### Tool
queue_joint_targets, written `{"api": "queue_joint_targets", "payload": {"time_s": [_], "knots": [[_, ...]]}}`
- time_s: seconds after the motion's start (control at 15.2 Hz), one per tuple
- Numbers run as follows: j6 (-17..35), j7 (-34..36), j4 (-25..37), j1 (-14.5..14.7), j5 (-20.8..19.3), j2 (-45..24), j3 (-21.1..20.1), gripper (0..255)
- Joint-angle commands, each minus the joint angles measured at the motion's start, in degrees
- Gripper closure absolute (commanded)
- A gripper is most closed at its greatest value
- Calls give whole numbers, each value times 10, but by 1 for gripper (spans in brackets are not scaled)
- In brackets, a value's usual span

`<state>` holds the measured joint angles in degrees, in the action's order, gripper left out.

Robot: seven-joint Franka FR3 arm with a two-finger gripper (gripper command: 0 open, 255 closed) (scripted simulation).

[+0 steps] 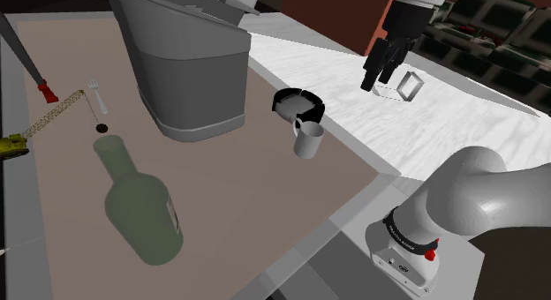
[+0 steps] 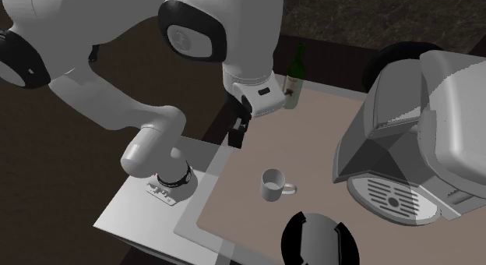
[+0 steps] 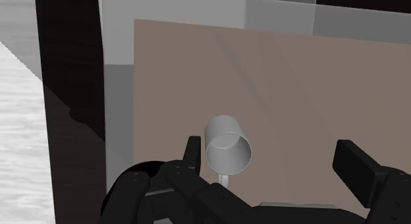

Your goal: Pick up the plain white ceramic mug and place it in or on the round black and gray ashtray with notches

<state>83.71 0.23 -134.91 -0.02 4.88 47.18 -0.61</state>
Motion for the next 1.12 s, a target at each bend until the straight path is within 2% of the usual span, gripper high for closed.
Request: {"api": "queue_joint_targets", "payload": {"time_s": [0.0,0.53,1.06], "knots": [[0,0,0,0,0,0,0,0],[189,2,-118,11,6,-41,-35,0],[398,12,-182,17,4,-157,-72,0]]}}
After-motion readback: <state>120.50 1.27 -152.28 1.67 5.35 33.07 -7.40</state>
